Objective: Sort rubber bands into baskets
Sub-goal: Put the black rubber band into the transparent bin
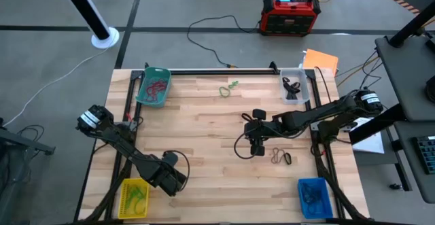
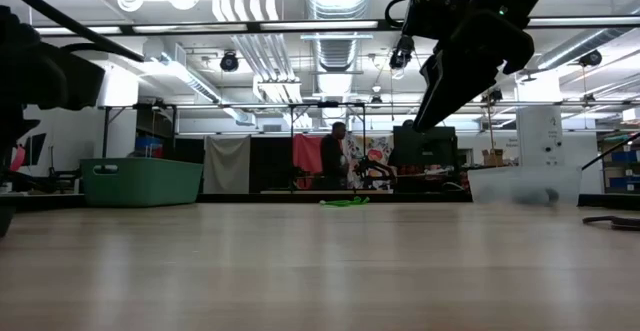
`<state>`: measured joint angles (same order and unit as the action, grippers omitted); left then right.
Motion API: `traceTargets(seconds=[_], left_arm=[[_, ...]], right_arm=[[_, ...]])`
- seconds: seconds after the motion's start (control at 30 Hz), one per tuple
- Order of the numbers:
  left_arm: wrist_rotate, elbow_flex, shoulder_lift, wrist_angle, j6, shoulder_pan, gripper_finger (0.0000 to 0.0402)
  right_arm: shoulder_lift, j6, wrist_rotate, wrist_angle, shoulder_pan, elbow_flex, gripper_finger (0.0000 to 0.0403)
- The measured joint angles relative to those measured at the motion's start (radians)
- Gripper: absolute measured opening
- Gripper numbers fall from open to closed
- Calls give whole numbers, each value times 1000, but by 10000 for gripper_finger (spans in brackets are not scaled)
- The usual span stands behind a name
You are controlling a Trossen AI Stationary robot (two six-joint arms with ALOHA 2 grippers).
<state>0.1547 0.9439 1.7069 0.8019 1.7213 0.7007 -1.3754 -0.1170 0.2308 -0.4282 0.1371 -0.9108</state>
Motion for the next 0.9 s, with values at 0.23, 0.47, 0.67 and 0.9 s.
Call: traceTargets(seconds=[0.23, 0.47, 0.67, 0.9], left_arm=[[9, -21, 0, -7, -4, 6, 104], [74, -9, 0, 3, -114, 11, 7], [320, 93, -3, -16, -436, 5, 3], [618, 140, -18, -226, -822, -13, 1]], right_arm=[[0, -13, 1, 26, 0, 4, 166], [0, 5, 1, 130, 9, 63, 155], [0, 87, -4, 461, 60, 180, 143], [-1, 204, -234, 1091, 91, 340, 137]])
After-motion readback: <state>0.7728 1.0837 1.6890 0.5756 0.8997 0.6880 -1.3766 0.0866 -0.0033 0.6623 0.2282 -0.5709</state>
